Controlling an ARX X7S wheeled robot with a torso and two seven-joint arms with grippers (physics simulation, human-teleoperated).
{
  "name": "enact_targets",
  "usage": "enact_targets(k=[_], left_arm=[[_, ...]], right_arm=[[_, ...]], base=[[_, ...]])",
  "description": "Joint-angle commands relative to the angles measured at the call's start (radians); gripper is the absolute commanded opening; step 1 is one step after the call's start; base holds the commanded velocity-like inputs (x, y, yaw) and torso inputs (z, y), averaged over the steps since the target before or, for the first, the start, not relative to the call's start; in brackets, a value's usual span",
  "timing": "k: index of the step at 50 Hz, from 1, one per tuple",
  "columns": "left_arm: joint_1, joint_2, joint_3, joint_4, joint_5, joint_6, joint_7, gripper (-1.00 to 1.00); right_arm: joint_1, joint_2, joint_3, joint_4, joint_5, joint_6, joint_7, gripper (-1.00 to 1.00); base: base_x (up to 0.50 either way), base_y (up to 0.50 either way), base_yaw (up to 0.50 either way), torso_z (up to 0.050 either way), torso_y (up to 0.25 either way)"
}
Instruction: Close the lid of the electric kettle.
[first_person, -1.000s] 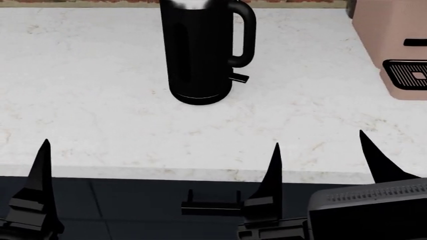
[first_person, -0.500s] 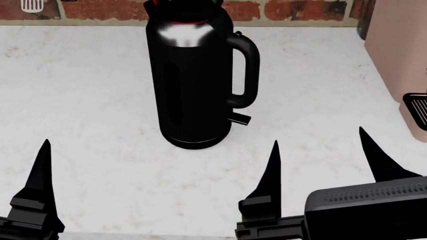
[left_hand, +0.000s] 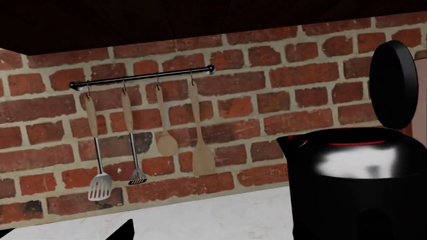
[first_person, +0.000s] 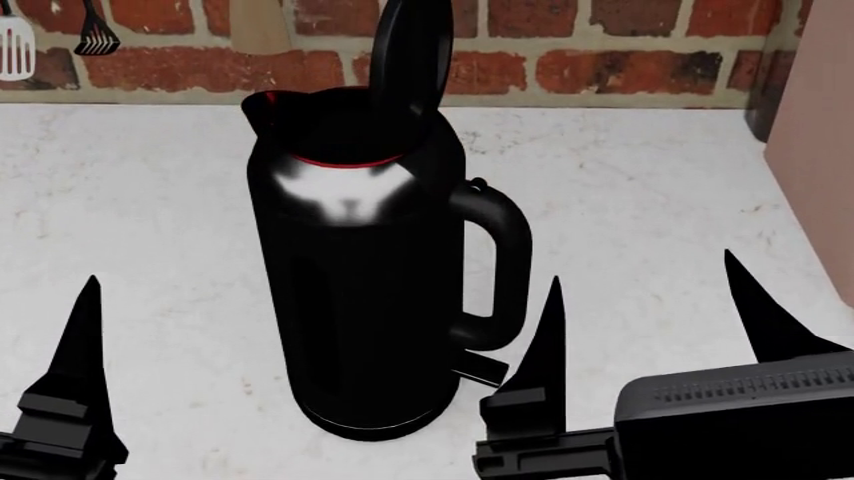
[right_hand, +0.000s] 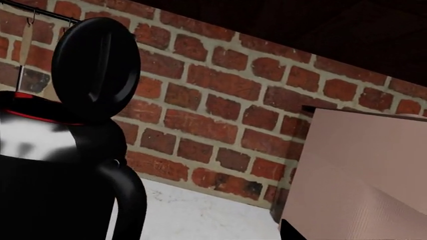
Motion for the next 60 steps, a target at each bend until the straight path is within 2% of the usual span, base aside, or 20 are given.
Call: enact_targets(k=[1, 8, 13, 25, 37, 42, 50, 60], left_arm=[[0.003, -0.010, -0.002, 0.005, -0.010, 0.006, -0.009, 1.00], [0.008, -0.015, -0.002, 0.006, -0.013, 0.013, -0.013, 1.00], [0.020, -0.016, 0.004, -0.008, 0.003, 0.032, -0.006, 1.00], [0.037, -0.025, 0.001, -0.017, 0.008, 0.051, -0.006, 1.00], [0.028, -0.035, 0.000, -0.025, 0.010, 0.055, -0.010, 1.00], [0.033, -0.039, -0.005, -0.025, 0.007, 0.063, -0.010, 1.00], [0.047, -0.054, -0.033, 0.001, -0.011, 0.067, -0.032, 1.00], [0.054, -0.058, -0.027, -0.001, -0.005, 0.076, -0.036, 1.00]], right_arm=[[0.019, 0.016, 0.060, -0.011, 0.131, 0.014, 0.051, 1.00], [0.204, 0.023, 0.195, 0.020, 0.376, 0.182, 0.088, 1.00], [0.400, 0.055, 0.188, 0.132, 0.423, 0.259, 0.055, 1.00], [0.689, 0.106, 0.033, 0.367, 0.394, 0.291, -0.015, 1.00], [0.918, 0.059, -0.146, 0.552, 0.362, 0.307, -0.063, 1.00], [0.968, 0.052, -0.207, 0.628, 0.339, 0.284, -0.089, 1.00], [0.944, 0.039, -0.263, 0.730, 0.288, 0.168, -0.123, 1.00], [0.928, 0.031, -0.279, 0.753, 0.282, 0.141, -0.129, 1.00]], base=[[0.00, 0.00, 0.00, 0.000, 0.000], [0.00, 0.00, 0.00, 0.000, 0.000], [0.00, 0.00, 0.00, 0.000, 0.000], [0.00, 0.00, 0.00, 0.000, 0.000], [0.00, 0.00, 0.00, 0.000, 0.000], [0.00, 0.00, 0.00, 0.000, 0.000], [0.00, 0.00, 0.00, 0.000, 0.000], [0.00, 0.00, 0.00, 0.000, 0.000]])
